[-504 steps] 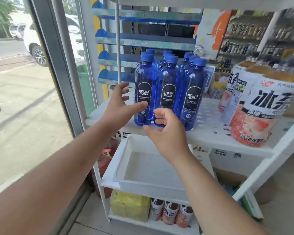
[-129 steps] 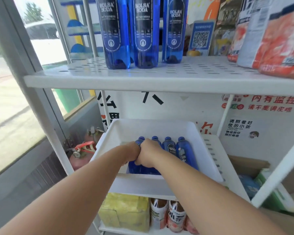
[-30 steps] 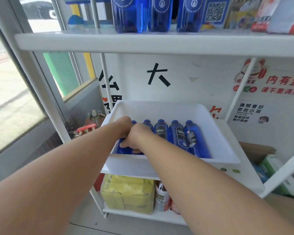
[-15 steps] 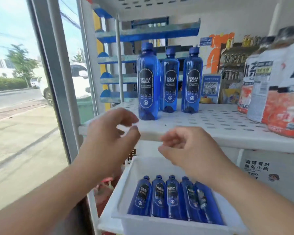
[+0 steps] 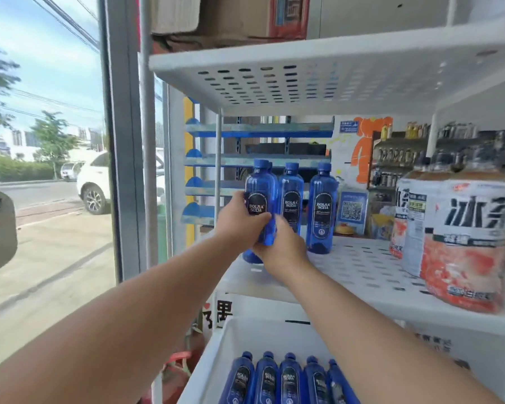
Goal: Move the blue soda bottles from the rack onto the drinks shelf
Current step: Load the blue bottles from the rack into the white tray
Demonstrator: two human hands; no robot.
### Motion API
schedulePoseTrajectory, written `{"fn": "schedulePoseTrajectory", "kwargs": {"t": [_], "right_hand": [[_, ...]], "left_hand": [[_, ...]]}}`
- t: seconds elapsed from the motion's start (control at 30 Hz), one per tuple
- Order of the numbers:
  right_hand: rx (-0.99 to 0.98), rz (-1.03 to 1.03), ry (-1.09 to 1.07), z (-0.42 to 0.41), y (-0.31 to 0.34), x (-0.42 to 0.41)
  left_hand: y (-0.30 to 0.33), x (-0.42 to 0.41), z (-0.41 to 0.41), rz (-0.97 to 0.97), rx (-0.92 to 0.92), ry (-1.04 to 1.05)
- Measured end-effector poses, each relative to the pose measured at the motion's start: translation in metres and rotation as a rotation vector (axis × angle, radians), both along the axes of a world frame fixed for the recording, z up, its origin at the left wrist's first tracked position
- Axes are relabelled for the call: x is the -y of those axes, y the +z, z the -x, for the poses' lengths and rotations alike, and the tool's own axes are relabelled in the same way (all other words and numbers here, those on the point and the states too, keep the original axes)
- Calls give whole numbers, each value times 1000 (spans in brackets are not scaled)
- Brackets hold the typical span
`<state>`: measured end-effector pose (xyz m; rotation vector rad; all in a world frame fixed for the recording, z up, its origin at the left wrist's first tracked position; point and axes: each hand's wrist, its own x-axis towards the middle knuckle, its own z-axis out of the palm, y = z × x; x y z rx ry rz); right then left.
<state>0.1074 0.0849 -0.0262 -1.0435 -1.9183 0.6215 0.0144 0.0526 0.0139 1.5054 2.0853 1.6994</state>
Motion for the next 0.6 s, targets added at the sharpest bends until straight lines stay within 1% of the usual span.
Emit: {"fn": "schedulePoseTrajectory", "kwargs": {"t": [0.17, 0.23, 0.37, 0.47, 0.6], "right_hand": [[-36, 4, -29, 6, 1, 1], [-86, -10, 5, 1, 5, 12], [-206, -78, 58, -30, 10, 54], [-250, -91, 145, -57, -5, 95], [-250, -12, 240, -87, -47, 132]], "left_hand": [[8, 5, -2, -18, 75, -45], [13, 15, -4, -36, 55, -53], [17, 52, -19, -155, 62, -81], [-3, 88, -37, -203, 112, -130], [-48, 127, -59, -211, 156, -164]]}}
